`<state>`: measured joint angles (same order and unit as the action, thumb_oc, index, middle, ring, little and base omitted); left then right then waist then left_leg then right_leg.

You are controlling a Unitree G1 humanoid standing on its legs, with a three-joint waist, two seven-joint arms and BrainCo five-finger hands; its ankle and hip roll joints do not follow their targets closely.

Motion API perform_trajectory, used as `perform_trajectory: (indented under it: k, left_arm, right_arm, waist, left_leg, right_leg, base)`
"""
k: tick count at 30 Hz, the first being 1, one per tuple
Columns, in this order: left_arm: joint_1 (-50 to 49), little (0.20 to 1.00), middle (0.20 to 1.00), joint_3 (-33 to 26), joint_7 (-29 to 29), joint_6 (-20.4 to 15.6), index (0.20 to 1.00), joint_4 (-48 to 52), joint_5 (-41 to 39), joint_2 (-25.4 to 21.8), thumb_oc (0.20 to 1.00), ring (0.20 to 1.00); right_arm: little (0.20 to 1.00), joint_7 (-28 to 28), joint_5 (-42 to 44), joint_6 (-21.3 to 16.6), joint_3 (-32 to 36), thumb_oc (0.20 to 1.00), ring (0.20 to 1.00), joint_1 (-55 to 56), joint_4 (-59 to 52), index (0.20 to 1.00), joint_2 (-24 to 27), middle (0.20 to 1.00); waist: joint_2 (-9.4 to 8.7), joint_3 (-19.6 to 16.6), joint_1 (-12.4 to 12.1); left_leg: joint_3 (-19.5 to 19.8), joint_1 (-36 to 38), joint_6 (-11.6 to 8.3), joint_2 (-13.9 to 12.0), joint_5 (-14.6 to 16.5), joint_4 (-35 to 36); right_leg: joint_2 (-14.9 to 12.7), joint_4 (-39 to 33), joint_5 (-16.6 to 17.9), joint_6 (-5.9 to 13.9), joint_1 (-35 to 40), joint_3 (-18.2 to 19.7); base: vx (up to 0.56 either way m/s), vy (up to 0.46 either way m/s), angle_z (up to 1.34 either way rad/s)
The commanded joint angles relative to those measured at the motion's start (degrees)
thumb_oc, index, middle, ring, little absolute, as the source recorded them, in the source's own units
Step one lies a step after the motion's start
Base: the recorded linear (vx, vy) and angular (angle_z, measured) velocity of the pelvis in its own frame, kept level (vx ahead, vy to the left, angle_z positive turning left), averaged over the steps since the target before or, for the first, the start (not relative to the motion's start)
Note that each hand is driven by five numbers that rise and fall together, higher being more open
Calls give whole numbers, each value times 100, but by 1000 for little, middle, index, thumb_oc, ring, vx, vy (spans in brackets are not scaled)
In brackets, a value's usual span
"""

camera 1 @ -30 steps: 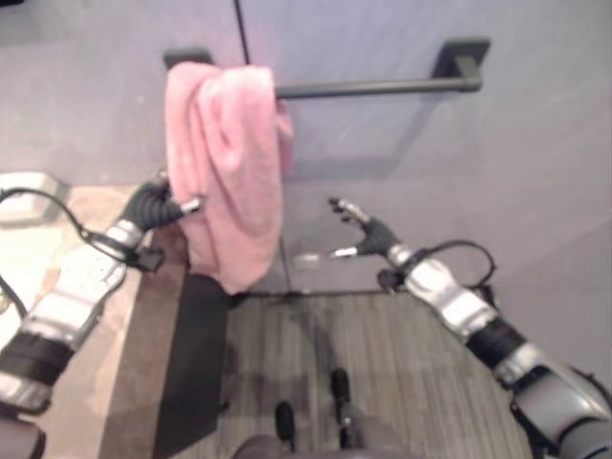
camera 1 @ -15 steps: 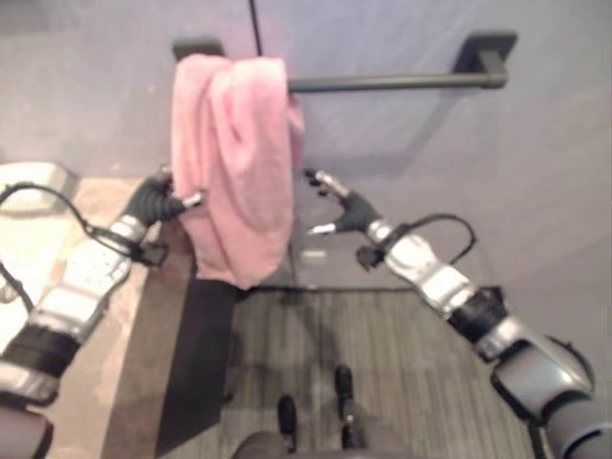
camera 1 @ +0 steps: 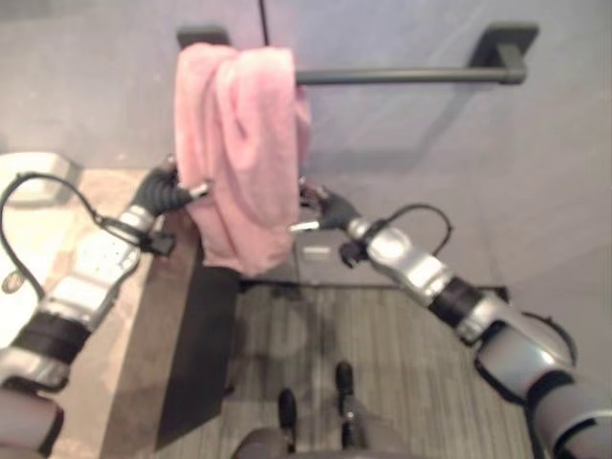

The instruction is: Put brush and paste in cup on sink, flatten towel.

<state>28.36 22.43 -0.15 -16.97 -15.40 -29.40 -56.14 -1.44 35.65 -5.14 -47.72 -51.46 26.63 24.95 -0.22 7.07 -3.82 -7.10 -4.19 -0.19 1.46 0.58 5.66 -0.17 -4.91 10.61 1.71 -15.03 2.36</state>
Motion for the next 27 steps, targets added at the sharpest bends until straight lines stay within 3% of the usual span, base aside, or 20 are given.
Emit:
perform_trajectory:
  k: [1, 6, 8, 10, 11, 12, 13, 14, 15, 21, 27]
  left_arm:
    - [680, 200, 200, 229, 105, -204, 200, 43, -273, -380, 200, 200]
    - [688, 200, 200, 245, 120, -181, 200, 58, -275, -407, 200, 200]
    - [673, 200, 200, 238, 125, -173, 200, 66, -265, -417, 200, 200]
    - [621, 200, 200, 207, 129, -161, 200, 73, -249, -405, 200, 200]
    - [597, 200, 200, 190, 131, -159, 200, 80, -246, -408, 200, 200]
    - [589, 200, 200, 185, 138, -157, 200, 84, -236, -413, 200, 200]
    - [571, 200, 200, 181, 160, -157, 200, 84, -234, -396, 200, 200]
    - [528, 200, 200, 152, 165, -149, 200, 73, -233, -366, 200, 200]
    - [517, 200, 200, 136, 176, -146, 200, 67, -231, -345, 200, 200]
    - [413, 200, 200, 28, 214, -139, 200, 107, -171, -286, 200, 200]
    - [179, 200, 200, -207, 250, -140, 200, 161, -80, -191, 200, 200]
  right_arm:
    - [1000, -38, 457, -195, 120, 1000, 1000, -834, 322, 1000, -224, 1000]
    - [1000, -4, 449, -164, 55, 1000, 1000, -1030, 340, 1000, -235, 1000]
    - [903, -4, 438, -177, 47, 903, 903, -1041, 290, 903, -220, 903]
    - [768, -6, 455, -192, 72, 768, 768, -1030, 250, 768, -226, 768]
    - [642, -4, 436, -204, 74, 642, 642, -1039, 229, 642, -230, 642]
    - [567, 10, 399, -199, 69, 567, 567, -1062, 222, 567, -245, 567]
    - [529, 47, 360, -214, 80, 529, 529, -1092, 194, 529, -260, 529]
    - [329, 85, 330, -243, 120, 329, 329, -1107, 207, 329, -292, 329]
    - [200, 109, 320, -252, 158, 200, 200, -1096, 216, 200, -314, 200]
    - [200, 213, 161, -303, 305, 200, 200, -1065, 114, 200, -362, 200]
    - [200, 314, -165, -396, 508, 200, 200, -879, -280, 200, -96, 200]
  waist:
    - [-213, 113, -180]
    - [-234, 107, -192]
    - [-235, 109, -189]
    - [-241, 107, -190]
    - [-244, 107, -192]
    - [-243, 106, -196]
    - [-244, 101, -197]
    - [-241, 98, -202]
    - [-238, 97, -205]
    - [-236, 103, -192]
    - [-238, 129, -153]
  left_leg:
    - [209, -327, 103, 170, -92, -66]
    - [220, -338, 95, 166, -95, -66]
    - [221, -337, 92, 162, -94, -66]
    - [233, -330, 92, 163, -87, -66]
    - [232, -324, 94, 164, -79, -66]
    - [231, -318, 95, 164, -78, -66]
    - [232, -316, 97, 163, -75, -66]
    - [227, -311, 100, 161, -68, -66]
    - [227, -310, 100, 159, -68, -66]
    - [216, -317, 95, 152, -66, -66]
    - [212, -308, 100, 145, -61, -66]
  right_leg:
    - [-144, -9, -524, 362, 332, 14]
    - [-141, -9, -529, 356, 333, 3]
    - [-140, -9, -535, 355, 334, -1]
    - [-137, -9, -545, 352, 346, -6]
    - [-136, -9, -547, 351, 350, -5]
    - [-136, -9, -548, 352, 353, -7]
    - [-134, -9, -550, 352, 351, -3]
    - [-132, -9, -549, 351, 354, 7]
    - [-131, -9, -550, 349, 356, 9]
    - [-128, -9, -549, 346, 350, 28]
    - [-126, -9, -560, 345, 355, 34]
  base:
    - [0, 0, 0]
    - [8, -1, 2]
    - [0, 0, 0]
    - [0, 0, 0]
    - [0, 0, 0]
    - [0, 0, 0]
    - [0, 0, 0]
    - [0, 0, 0]
    - [0, 0, 0]
    - [0, 0, 0]
    - [0, 0, 0]
